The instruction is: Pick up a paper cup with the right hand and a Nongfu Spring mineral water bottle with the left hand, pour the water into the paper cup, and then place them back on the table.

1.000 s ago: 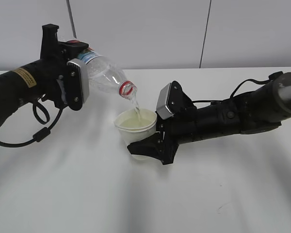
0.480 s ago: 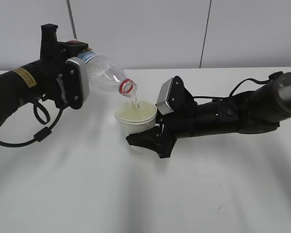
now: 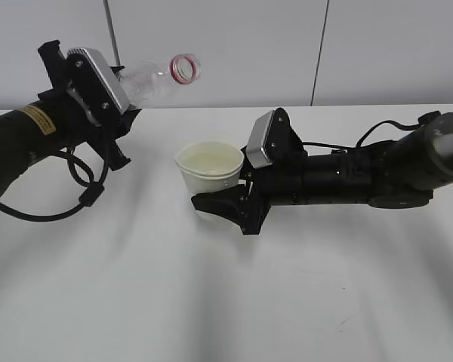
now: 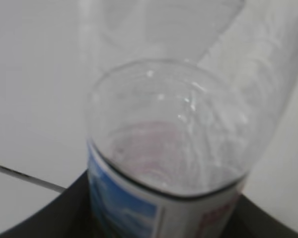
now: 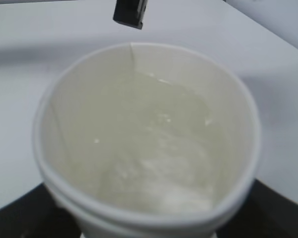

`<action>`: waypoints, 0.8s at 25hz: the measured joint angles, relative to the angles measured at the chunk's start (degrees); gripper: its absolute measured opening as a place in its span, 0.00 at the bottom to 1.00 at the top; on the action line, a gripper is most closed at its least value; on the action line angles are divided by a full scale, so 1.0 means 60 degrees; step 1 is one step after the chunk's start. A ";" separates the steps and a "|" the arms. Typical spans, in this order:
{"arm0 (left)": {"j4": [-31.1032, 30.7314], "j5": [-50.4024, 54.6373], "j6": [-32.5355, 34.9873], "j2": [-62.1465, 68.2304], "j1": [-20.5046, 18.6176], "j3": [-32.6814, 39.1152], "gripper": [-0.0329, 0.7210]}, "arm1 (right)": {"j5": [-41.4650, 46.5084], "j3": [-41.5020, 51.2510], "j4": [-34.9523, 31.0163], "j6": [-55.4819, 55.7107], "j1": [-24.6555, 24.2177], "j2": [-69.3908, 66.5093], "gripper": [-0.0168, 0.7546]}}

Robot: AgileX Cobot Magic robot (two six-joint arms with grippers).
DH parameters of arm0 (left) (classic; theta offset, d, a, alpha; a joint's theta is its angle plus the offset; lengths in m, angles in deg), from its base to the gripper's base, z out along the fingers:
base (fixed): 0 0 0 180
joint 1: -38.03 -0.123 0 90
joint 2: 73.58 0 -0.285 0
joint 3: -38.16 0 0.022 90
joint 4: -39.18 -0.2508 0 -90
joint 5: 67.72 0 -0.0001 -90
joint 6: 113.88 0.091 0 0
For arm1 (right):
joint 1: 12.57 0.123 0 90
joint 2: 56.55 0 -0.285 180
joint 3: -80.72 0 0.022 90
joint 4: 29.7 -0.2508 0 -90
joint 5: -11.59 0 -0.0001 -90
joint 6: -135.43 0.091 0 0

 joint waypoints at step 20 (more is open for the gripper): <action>-0.1550 -0.1095 -0.9418 0.1307 0.0000 0.0000 0.53 | 0.0098 0.0000 -0.4550 -0.2015 0.0000 0.0000 0.68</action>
